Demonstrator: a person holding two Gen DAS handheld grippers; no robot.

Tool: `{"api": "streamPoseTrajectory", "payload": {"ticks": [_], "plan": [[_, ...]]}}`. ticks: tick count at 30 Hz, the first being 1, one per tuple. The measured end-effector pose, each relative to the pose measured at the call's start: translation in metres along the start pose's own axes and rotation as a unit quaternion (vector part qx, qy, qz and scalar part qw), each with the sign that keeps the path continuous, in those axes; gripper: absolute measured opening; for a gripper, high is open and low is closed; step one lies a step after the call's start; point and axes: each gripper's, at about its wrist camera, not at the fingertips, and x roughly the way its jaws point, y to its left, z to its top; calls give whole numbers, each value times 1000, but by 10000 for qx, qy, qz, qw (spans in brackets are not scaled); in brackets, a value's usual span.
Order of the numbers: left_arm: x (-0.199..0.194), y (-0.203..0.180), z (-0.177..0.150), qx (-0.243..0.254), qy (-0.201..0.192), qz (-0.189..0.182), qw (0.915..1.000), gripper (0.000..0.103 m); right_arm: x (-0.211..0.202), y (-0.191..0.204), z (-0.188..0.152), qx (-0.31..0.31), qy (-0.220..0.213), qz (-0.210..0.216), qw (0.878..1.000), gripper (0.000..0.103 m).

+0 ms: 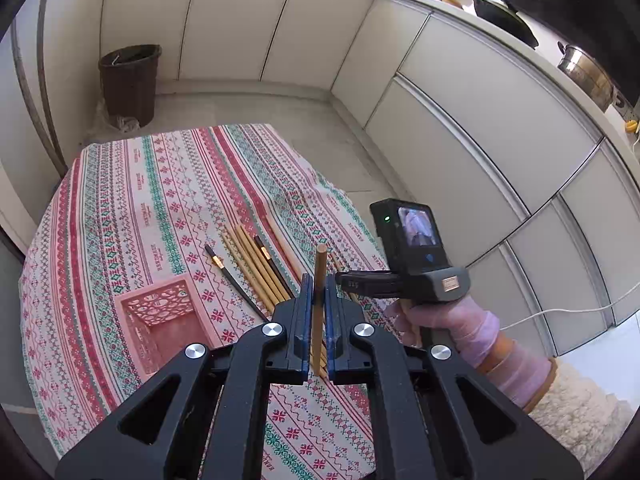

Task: Organize utensils
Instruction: 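Grasp a wooden chopstick from the pile with the left tool while the right tool grasps another, then lower the chopsticks upright into the pink holder and open both tools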

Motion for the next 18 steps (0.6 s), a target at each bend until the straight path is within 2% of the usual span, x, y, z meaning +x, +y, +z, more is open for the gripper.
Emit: {"api": "streamPoseTrajectory", "payload": {"ticks": [2, 8, 14, 18], "plan": [[-7, 3, 0, -23, -98, 38, 9999, 5, 0, 3, 0, -37, -98, -100, 9999, 7], [-23, 12, 3, -215, -368, 165, 9990, 5, -16, -3, -5, 147, -439, -49, 9989, 6], [-51, 10, 7, -206, -687, 247, 9971, 5, -93, -15, -17, 288, -1291, 344, 9906, 6], [-76, 9, 10, -185, -970, 345, 9945, 5, -158, -15, -32, 245, -2002, 605, 9776, 6]]}}
